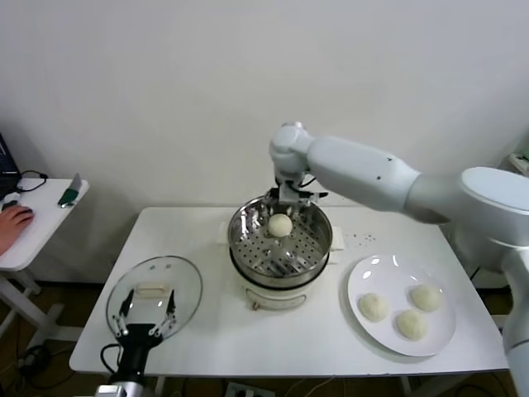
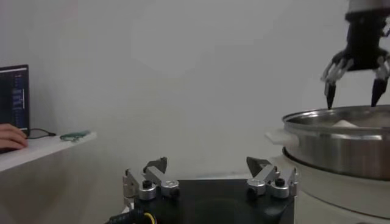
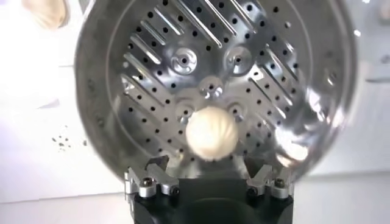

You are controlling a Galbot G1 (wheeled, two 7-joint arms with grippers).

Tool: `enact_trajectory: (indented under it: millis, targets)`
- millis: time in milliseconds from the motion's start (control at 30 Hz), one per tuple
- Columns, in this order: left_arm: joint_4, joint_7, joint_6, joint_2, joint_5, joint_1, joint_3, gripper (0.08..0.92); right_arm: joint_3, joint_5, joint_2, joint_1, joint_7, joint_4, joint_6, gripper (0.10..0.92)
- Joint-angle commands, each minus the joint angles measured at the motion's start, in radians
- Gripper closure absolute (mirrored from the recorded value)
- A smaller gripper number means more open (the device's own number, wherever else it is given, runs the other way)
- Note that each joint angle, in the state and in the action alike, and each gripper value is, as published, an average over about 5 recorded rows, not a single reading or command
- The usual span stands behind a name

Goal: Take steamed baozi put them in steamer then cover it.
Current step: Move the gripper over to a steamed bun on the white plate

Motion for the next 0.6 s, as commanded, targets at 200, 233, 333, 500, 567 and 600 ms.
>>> enact_trajectory:
  millis: [200, 233, 333, 500, 567, 600]
  targets:
    - [-0.015, 0.005, -0.012, 0.0, -0.002, 0.021, -0.001, 0.177, -0.427, 0.637, -0.343, 0.39, 0.109, 0.309, -0.539, 0.203]
    - [-0.015, 0.006, -0.012, -0.001, -0.002, 0.022, 0.0, 0.177, -0.455, 0.685, -0.373, 0.408, 0.105, 0.34, -0.594, 0.203]
    - [-0.019, 0.006, -0.015, -0.005, -0.001, 0.026, 0.001, 0.177, -0.521, 0.811, -0.46, 0.439, 0.12, 0.411, -0.701, 0.203]
    - [-0.025, 0.006, -0.024, -0.007, 0.001, 0.043, -0.003, 0.177, -0.57, 0.956, -0.565, 0.424, 0.178, 0.482, -0.795, 0.203]
    - [-0.029, 0.006, -0.03, -0.006, 0.001, 0.054, -0.007, 0.177, -0.578, 0.976, -0.605, 0.393, 0.195, 0.506, -0.822, 0.203]
    - [-0.031, 0.008, -0.032, -0.005, 0.001, 0.06, -0.01, 0.177, -0.574, 0.969, -0.623, 0.372, 0.198, 0.514, -0.832, 0.203]
